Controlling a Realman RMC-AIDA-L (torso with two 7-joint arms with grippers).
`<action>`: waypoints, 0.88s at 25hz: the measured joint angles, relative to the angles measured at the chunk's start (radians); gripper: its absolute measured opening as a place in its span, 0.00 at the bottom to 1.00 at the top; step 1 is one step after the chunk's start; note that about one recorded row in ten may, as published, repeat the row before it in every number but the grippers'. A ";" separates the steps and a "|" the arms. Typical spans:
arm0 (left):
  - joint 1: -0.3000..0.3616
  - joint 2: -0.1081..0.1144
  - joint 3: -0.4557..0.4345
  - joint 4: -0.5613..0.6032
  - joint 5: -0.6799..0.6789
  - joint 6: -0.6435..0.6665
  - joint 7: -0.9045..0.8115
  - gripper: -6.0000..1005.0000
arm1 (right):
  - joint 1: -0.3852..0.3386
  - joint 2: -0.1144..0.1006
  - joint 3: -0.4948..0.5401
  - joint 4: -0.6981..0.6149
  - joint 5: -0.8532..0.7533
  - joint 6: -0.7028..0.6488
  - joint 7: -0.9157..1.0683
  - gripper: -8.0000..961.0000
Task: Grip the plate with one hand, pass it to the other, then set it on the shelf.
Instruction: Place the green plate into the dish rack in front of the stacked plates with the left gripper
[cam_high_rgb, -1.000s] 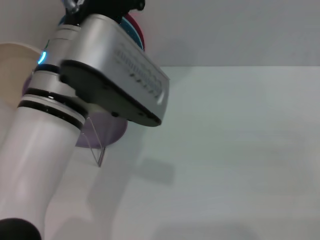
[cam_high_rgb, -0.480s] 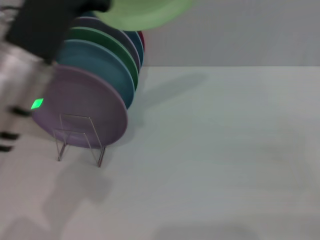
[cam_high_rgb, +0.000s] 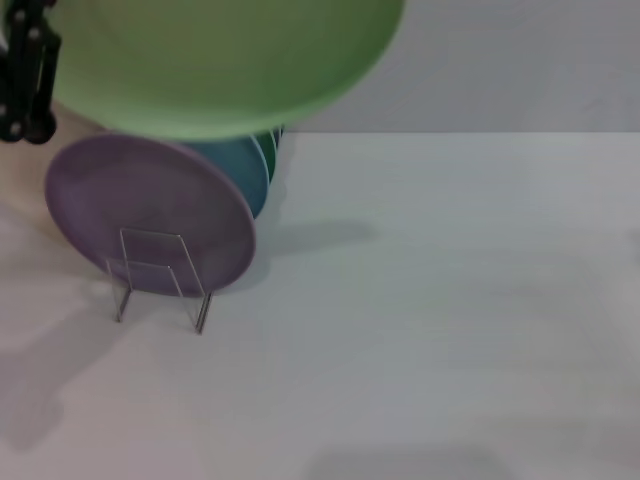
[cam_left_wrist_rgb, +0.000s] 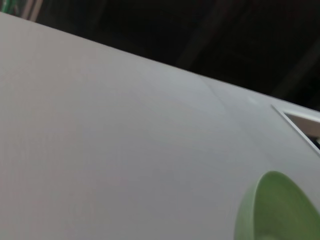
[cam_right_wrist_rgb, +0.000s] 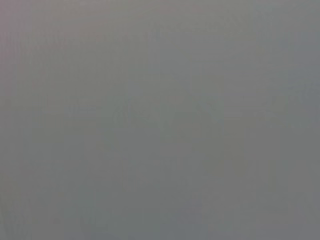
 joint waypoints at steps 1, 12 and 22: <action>0.000 0.000 0.000 0.000 0.000 0.000 0.000 0.09 | 0.000 0.000 0.000 0.000 0.000 0.000 0.000 0.63; -0.159 0.004 0.087 0.411 -0.007 0.189 -0.010 0.10 | 0.025 -0.001 -0.009 -0.029 -0.040 0.001 -0.027 0.63; -0.225 0.033 0.185 0.577 -0.009 0.241 -0.003 0.11 | 0.024 0.000 -0.024 -0.032 -0.066 0.016 -0.028 0.63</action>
